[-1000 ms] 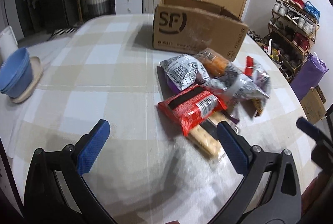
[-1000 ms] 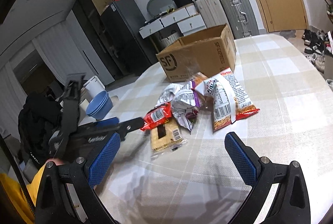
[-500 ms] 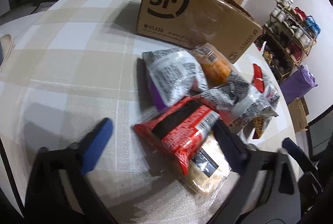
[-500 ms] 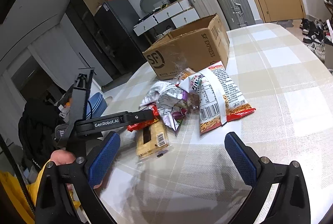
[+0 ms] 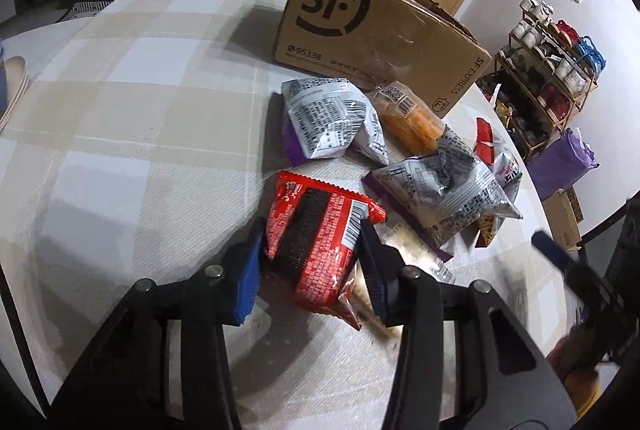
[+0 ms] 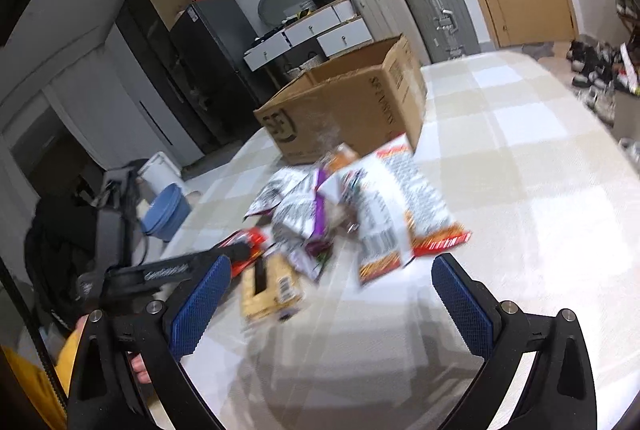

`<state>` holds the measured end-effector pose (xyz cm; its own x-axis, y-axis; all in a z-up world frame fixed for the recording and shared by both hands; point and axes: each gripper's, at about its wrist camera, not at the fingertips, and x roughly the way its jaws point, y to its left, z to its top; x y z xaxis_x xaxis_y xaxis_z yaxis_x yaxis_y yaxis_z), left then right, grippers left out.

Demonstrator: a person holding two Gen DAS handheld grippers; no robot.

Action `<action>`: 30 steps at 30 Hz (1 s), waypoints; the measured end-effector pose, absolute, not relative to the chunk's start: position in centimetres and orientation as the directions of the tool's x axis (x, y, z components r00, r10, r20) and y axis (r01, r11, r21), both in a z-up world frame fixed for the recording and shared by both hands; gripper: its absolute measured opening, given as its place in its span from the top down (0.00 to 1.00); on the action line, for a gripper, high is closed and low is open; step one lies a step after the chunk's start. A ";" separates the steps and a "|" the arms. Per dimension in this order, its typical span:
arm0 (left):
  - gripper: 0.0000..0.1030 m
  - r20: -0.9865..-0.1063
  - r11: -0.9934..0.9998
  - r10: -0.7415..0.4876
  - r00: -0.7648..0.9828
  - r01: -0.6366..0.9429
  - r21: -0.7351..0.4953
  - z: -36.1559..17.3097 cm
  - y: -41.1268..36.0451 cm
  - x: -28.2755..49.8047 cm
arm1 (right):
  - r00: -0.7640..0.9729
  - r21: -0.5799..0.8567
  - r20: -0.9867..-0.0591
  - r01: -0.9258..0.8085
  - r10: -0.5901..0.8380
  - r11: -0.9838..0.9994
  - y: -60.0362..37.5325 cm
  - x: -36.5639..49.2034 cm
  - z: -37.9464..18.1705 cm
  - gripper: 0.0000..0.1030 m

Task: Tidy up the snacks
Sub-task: 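Grasp the red wafer pack with the left gripper while the right gripper grasps a white chip bag, then lift both held packs and carry them over the cardboard box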

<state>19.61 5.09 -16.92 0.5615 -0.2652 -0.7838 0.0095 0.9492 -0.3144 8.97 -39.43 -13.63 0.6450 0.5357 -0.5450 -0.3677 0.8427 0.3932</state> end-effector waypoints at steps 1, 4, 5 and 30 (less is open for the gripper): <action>0.60 -0.784 0.948 -0.267 0.561 0.009 -0.317 -16.9 5.2 19.7 | 0.658 0.353 -0.559 -0.362 0.505 0.863 -39.3 9.6 -13.3 0.01; 0.60 -0.784 0.947 -0.270 0.559 0.006 -0.322 -16.7 5.4 18.2 | 0.676 0.275 -0.595 -0.336 0.434 0.901 -39.2 11.4 -13.1 0.01; 0.60 -0.784 0.946 -0.270 0.558 0.005 -0.323 -16.7 5.5 18.1 | 0.676 0.264 -0.604 -0.330 0.422 0.906 -39.2 12.0 -13.1 0.01; 0.60 -0.758 0.948 -0.270 0.594 0.028 -0.316 -13.5 6.5 12.4 | 0.610 0.426 -0.584 -0.331 0.536 0.842 -40.9 10.6 -13.1 0.45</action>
